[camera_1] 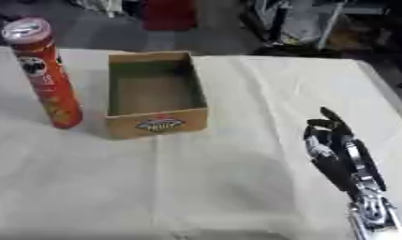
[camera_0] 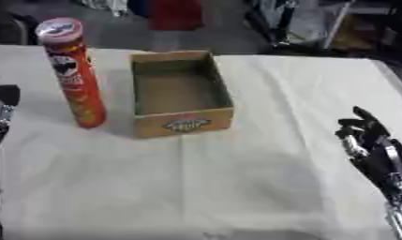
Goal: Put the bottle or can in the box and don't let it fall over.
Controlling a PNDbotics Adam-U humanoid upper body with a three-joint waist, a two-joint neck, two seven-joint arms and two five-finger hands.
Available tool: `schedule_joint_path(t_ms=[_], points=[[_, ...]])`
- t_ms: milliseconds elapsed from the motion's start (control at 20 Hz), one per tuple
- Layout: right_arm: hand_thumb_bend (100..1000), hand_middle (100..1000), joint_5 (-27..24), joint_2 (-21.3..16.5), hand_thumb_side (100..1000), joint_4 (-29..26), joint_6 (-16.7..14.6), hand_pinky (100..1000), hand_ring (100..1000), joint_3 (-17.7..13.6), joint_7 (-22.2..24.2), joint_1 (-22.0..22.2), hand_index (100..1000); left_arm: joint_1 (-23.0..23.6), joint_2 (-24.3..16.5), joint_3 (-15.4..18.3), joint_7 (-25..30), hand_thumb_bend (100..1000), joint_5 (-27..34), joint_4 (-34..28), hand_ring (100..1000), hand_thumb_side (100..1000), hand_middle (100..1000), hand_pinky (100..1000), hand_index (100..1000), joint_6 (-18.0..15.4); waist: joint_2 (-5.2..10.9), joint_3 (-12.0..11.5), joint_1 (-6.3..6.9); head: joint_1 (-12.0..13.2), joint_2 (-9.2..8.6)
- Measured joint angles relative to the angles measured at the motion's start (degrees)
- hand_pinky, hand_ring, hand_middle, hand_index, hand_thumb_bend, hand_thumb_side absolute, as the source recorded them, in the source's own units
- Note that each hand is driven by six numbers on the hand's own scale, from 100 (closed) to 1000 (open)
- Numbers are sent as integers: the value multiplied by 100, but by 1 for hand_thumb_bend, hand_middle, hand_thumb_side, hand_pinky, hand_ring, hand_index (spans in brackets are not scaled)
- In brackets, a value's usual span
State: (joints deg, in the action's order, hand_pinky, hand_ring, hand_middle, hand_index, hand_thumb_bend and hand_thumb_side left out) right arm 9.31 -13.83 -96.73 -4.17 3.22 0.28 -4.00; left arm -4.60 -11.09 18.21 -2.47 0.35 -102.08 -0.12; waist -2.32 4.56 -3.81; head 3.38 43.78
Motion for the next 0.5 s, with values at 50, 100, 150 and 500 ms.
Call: schedule_joint_path(t_ms=[50,100,150,500], points=[[100,776,0,0,592,0,0,796,747,0,0,0,1000,0,0,0,0,634,0,0,837,534,683,913,836,0,2,0,0,0,0],[100,776,0,0,592,0,0,796,747,0,0,0,1000,0,0,0,1,634,0,0,837,533,683,913,836,-1,3,0,0,1,0],[100,776,0,0,593,0,0,796,747,0,0,0,1000,0,0,0,1,634,0,0,837,534,684,913,836,-1,3,0,0,1,0],[100,776,0,1,594,0,1,796,747,0,-1,0,1000,0,1,-1,1,651,-9,0,837,494,685,910,834,0,5,1,0,-4,0]])
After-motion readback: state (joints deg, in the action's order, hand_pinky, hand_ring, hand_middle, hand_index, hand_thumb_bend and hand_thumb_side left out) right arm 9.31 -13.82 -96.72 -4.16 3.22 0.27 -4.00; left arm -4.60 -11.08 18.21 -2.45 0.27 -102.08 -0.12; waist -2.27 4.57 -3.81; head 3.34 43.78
